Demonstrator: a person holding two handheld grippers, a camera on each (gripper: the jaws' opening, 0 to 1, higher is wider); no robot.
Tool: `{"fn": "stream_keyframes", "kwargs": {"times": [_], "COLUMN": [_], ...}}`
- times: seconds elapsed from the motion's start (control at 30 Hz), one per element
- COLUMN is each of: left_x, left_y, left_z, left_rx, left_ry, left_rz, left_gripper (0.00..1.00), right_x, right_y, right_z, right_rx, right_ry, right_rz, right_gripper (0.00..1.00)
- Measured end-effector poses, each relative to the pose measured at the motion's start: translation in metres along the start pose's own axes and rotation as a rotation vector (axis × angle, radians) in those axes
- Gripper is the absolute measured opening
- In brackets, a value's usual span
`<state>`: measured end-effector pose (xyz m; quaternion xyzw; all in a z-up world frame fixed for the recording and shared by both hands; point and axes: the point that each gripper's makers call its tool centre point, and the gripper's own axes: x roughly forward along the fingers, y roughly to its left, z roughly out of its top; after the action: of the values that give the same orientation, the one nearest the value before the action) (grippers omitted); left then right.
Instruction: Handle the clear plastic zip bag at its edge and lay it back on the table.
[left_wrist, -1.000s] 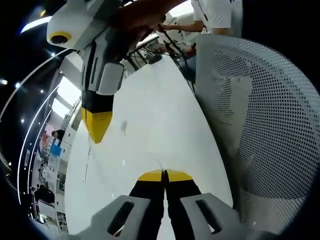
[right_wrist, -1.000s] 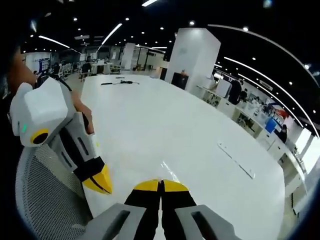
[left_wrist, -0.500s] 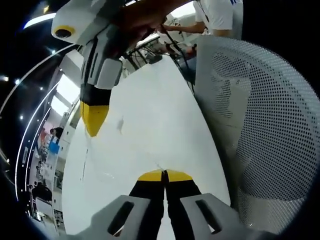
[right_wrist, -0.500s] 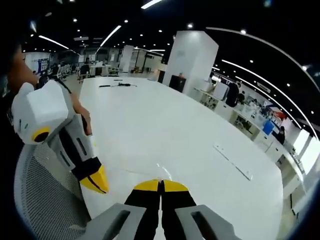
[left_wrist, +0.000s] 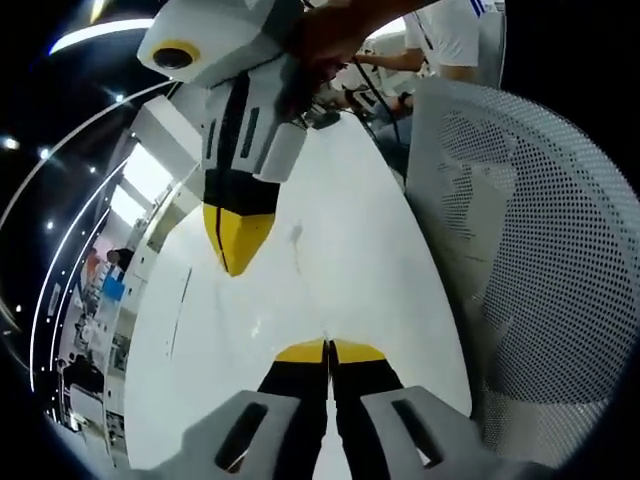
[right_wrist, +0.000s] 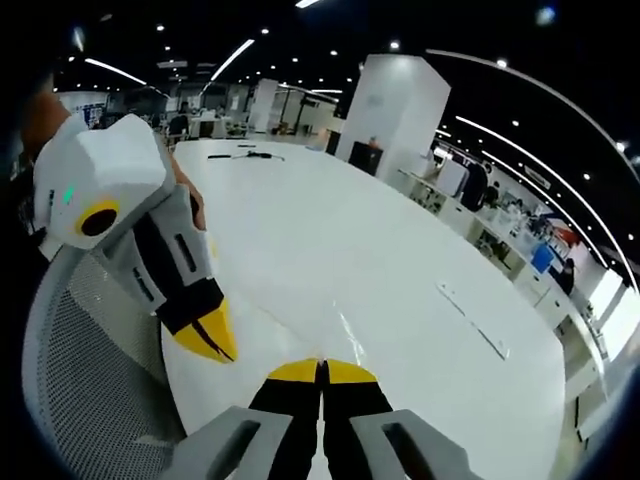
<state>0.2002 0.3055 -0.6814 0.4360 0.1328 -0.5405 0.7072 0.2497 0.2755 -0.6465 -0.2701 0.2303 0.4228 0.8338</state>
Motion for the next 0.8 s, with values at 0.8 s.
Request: {"fn": "stream_keyframes", "kwargs": {"times": [0.8], "left_x": [-0.015], "left_y": [0.017], "left_z": [0.036], "left_rx": [-0.115], "left_ry": [-0.140], "left_rz": [0.013], "left_gripper": [0.03], "right_x": [0.006], "right_y": [0.012], "right_z": [-0.012], "right_rx": [-0.005], "right_ry": [0.031], "right_rz": [0.027], "right_gripper": [0.00]}}
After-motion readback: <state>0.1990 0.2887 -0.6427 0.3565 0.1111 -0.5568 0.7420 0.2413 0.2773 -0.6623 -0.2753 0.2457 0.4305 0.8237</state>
